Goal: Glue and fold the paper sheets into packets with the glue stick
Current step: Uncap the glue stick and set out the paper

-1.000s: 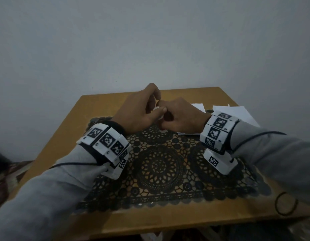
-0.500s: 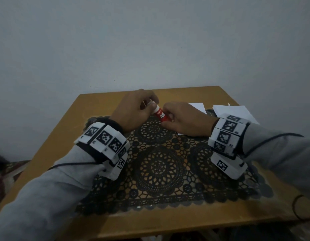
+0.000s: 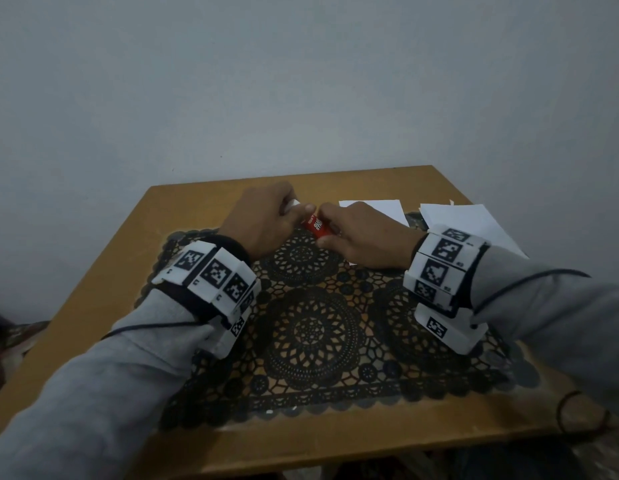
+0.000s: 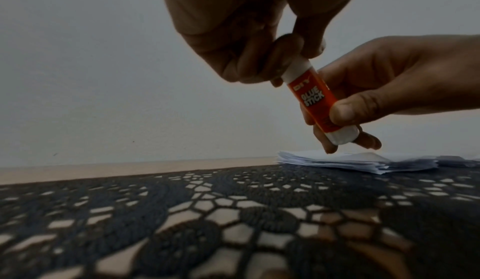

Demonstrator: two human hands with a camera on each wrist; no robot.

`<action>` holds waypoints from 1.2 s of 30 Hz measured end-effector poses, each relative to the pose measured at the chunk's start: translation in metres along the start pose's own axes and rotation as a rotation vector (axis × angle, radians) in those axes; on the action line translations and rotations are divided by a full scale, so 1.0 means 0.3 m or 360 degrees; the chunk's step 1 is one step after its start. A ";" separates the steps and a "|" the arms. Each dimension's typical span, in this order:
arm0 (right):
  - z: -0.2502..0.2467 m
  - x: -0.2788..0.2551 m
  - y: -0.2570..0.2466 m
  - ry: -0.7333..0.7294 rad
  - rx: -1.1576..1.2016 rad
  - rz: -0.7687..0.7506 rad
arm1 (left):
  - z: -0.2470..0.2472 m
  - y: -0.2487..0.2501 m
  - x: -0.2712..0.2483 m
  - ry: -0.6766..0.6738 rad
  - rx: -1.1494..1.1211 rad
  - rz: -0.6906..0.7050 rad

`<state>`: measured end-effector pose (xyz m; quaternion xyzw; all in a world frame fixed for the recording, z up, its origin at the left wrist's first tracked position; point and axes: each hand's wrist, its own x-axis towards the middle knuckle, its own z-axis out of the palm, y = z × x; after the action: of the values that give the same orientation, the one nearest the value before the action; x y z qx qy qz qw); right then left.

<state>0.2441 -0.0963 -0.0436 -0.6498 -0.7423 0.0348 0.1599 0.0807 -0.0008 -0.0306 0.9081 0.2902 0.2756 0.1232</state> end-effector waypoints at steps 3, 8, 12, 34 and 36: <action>0.001 -0.003 -0.007 0.0036 0.0062 0.0014 | -0.001 0.003 0.002 -0.0023 0.0043 -0.0088; -0.002 -0.001 -0.002 0.0070 0.0118 0.0130 | -0.003 0.005 -0.003 -0.0006 -0.0093 -0.0010; 0.002 0.006 0.008 0.0095 0.0108 0.0199 | -0.015 0.015 -0.014 -0.0014 -0.0154 0.0089; -0.015 -0.011 -0.003 0.0268 0.0173 0.0096 | -0.014 0.015 -0.014 0.0067 -0.0234 0.0172; -0.015 -0.010 -0.003 0.0259 0.0170 0.0116 | -0.010 0.012 -0.012 0.0069 -0.0198 0.0210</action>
<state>0.2448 -0.1001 -0.0396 -0.6676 -0.6999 0.0271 0.2526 0.0781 -0.0056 -0.0285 0.9097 0.2147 0.3202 0.1547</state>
